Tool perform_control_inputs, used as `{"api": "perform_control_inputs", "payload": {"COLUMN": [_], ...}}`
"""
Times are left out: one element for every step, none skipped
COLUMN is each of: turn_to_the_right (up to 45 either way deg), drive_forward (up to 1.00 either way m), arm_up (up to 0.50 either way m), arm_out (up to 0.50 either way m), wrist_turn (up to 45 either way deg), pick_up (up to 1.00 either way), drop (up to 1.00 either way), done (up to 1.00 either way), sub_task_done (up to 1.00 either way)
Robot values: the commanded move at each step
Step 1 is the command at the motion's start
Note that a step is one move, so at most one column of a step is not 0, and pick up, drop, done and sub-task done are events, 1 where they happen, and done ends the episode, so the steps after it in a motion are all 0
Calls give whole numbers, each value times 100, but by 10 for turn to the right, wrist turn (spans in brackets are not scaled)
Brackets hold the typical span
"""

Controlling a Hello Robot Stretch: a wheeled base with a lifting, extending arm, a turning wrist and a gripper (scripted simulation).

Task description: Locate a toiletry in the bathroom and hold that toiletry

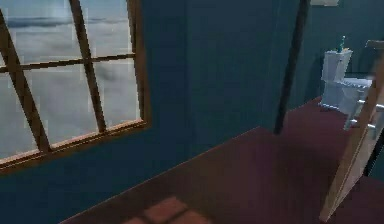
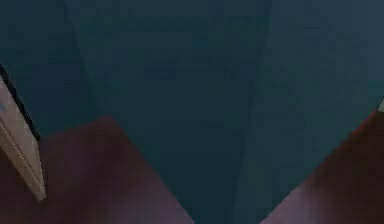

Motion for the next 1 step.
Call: {"api": "perform_control_inputs", "payload": {"turn_to_the_right": [330], "drive_forward": [0], "arm_up": [0], "arm_out": [0], "wrist_turn": [0], "pick_up": [0], "drop": [0], "done": [0], "sub_task_done": [0]}}
